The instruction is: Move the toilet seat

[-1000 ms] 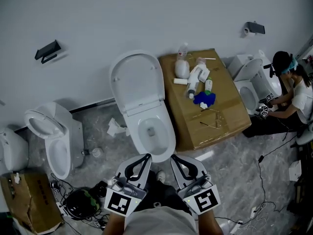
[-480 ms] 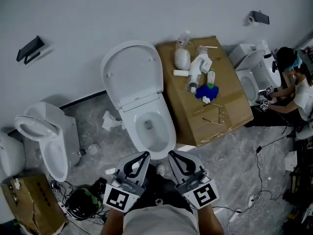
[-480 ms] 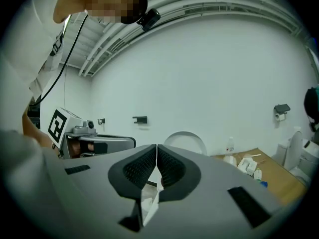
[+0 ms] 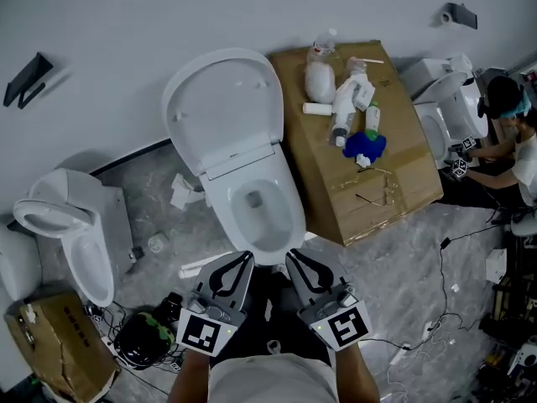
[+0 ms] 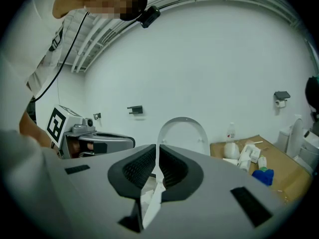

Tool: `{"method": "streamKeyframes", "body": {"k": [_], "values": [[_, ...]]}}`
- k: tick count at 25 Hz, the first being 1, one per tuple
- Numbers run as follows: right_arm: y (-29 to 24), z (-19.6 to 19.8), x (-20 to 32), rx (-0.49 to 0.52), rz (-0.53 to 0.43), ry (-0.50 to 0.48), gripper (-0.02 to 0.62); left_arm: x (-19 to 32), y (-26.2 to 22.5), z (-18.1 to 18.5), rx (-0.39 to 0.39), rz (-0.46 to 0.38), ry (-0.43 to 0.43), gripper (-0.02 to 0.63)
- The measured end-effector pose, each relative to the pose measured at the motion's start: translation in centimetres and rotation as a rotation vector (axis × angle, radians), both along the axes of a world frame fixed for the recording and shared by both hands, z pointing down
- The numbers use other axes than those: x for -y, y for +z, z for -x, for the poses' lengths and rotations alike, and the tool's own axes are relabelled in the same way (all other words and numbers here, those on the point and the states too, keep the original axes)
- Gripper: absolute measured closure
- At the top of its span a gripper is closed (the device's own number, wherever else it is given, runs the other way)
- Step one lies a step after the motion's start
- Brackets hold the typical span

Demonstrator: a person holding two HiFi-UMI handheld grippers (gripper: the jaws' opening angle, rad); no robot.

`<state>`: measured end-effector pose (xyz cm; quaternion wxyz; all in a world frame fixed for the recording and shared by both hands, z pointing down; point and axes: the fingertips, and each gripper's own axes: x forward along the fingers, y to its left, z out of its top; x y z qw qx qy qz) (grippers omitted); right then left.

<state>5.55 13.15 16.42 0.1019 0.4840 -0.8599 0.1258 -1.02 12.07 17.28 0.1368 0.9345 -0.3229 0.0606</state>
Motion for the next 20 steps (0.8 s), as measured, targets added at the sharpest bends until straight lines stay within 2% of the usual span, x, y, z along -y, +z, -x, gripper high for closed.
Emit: {"method": "streamKeyframes", "body": {"k": [10, 12, 14, 20], "values": [[6.4, -1.1, 1.2, 0.015, 0.109, -0.054, 0.574, 1.6, 5.9, 0.1, 0.041, 0.076, -0.08, 0.592], [8.1, -1.2, 1.2, 0.019, 0.136, -0.071, 0.558, 1.6, 7.5, -0.2, 0.052, 0.095, -0.089, 0.587], [9.7, -1.5, 1.2, 0.02, 0.16, -0.081, 0.54, 1.6, 9.2, -0.6, 0.061, 0.118, -0.095, 0.546], [14.6, -2.8, 1.4, 0.009, 0.226, -0.084, 0.488, 1.0, 14.5, -1.5, 0.098, 0.191, -0.093, 0.525]]}}
